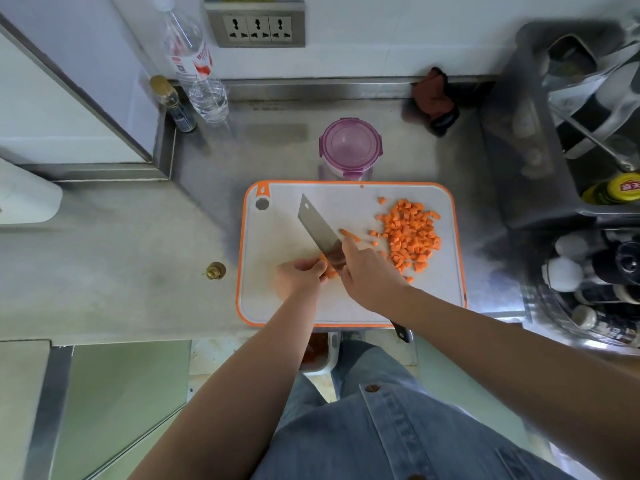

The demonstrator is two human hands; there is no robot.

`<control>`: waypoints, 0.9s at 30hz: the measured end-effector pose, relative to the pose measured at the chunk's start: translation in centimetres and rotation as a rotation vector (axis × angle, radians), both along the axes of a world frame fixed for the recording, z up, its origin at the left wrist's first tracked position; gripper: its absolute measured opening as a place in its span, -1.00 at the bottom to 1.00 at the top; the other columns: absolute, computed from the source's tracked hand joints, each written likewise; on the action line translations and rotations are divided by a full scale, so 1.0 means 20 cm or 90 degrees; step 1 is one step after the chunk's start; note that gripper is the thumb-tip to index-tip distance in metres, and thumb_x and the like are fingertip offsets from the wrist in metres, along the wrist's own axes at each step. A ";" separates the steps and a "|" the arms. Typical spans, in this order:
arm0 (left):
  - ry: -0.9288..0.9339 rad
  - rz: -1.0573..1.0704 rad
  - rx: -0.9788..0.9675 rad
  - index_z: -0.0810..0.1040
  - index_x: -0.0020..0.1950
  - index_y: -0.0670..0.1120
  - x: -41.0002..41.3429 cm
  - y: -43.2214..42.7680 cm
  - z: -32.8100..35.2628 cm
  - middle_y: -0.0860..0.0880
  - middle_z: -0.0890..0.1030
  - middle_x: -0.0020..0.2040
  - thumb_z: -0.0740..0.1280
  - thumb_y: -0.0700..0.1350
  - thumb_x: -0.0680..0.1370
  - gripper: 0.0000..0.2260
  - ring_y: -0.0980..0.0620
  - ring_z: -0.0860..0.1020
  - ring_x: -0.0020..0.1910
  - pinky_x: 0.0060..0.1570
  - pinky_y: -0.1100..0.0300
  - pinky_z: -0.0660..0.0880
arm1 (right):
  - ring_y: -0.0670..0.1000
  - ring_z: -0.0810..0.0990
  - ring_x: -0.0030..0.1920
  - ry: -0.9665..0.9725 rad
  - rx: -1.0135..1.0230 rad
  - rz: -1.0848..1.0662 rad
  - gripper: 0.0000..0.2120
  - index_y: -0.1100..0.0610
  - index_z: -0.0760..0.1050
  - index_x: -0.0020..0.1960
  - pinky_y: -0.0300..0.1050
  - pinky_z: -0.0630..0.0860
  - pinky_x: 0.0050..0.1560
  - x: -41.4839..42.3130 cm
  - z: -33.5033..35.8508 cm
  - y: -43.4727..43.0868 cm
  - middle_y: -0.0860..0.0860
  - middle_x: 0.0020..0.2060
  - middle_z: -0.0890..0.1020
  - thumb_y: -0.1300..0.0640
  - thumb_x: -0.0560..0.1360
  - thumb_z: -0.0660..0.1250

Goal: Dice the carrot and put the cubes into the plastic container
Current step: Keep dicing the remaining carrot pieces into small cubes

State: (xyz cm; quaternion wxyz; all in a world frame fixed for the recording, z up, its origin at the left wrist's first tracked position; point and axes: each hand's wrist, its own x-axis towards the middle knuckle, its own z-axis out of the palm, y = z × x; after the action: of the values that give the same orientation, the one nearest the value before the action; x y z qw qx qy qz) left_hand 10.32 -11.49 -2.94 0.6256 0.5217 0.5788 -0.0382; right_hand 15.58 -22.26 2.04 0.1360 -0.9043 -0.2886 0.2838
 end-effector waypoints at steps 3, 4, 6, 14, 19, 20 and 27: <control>0.002 0.010 0.011 0.66 -0.13 -0.12 -0.01 -0.02 0.01 -0.01 0.66 -0.30 0.44 -0.23 0.50 -0.97 0.02 0.67 -0.29 -0.19 0.18 0.61 | 0.09 0.49 -0.26 0.008 -0.019 0.002 -0.71 0.18 0.21 0.31 -0.11 0.29 -0.39 -0.02 0.00 0.00 0.05 -0.25 0.48 0.17 0.61 0.11; 0.001 0.011 0.017 0.66 -0.13 -0.11 -0.01 -0.02 0.01 0.00 0.66 -0.30 0.44 -0.22 0.50 -0.97 0.03 0.66 -0.30 -0.23 0.21 0.59 | 0.10 0.51 -0.25 0.009 -0.024 0.000 -0.71 0.18 0.21 0.31 -0.08 0.33 -0.38 -0.03 0.00 0.00 0.08 -0.23 0.50 0.17 0.61 0.11; 0.004 0.008 0.029 0.66 -0.14 -0.11 -0.01 -0.02 0.00 -0.02 0.66 -0.28 0.44 -0.23 0.50 -0.96 0.03 0.65 -0.30 -0.28 0.24 0.57 | 0.11 0.54 -0.23 0.015 -0.028 -0.010 -0.73 0.18 0.21 0.29 -0.02 0.42 -0.35 -0.04 -0.01 0.00 0.11 -0.20 0.55 0.17 0.61 0.12; 0.036 -0.013 0.073 0.70 -0.13 -0.08 0.01 -0.04 -0.03 -0.04 0.71 -0.22 0.48 -0.20 0.46 -0.96 -0.04 0.68 -0.21 -0.04 0.01 0.63 | 0.07 0.44 -0.25 0.033 -0.032 -0.028 -0.69 0.18 0.18 0.32 -0.14 0.28 -0.38 -0.07 -0.05 0.00 -0.02 -0.34 0.35 0.24 0.60 0.12; 0.042 -0.024 0.075 0.70 -0.16 -0.08 0.03 -0.02 -0.04 -0.04 0.70 -0.24 0.48 -0.21 0.45 -0.95 -0.05 0.67 -0.21 -0.05 0.00 0.63 | 0.07 0.44 -0.22 0.038 -0.034 -0.042 -0.68 0.17 0.17 0.32 -0.09 0.32 -0.30 -0.07 -0.07 0.03 0.02 -0.27 0.41 0.25 0.58 0.12; 0.046 -0.026 0.074 0.70 -0.16 -0.08 0.03 -0.01 -0.04 -0.05 0.70 -0.24 0.49 -0.22 0.44 -0.95 -0.06 0.67 -0.21 -0.04 0.00 0.63 | 0.08 0.44 -0.20 0.041 -0.036 -0.042 -0.67 0.17 0.17 0.32 -0.07 0.32 -0.27 -0.06 -0.07 0.04 0.04 -0.24 0.41 0.26 0.58 0.12; 0.052 -0.038 0.066 0.70 -0.10 -0.10 0.04 0.00 -0.06 -0.05 0.70 -0.21 0.49 -0.22 0.44 -0.93 -0.04 0.67 -0.19 -0.04 0.02 0.64 | 0.09 0.46 -0.20 0.045 -0.055 -0.029 -0.68 0.18 0.16 0.29 -0.05 0.35 -0.24 -0.07 -0.11 0.07 0.04 -0.24 0.41 0.26 0.57 0.13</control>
State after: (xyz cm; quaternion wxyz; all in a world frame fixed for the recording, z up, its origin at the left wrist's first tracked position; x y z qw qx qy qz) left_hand 11.10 -11.42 -4.17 0.5724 0.5681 0.5893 -0.0481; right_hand 14.23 -20.95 -0.24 0.1135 -0.9049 -0.2507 0.3248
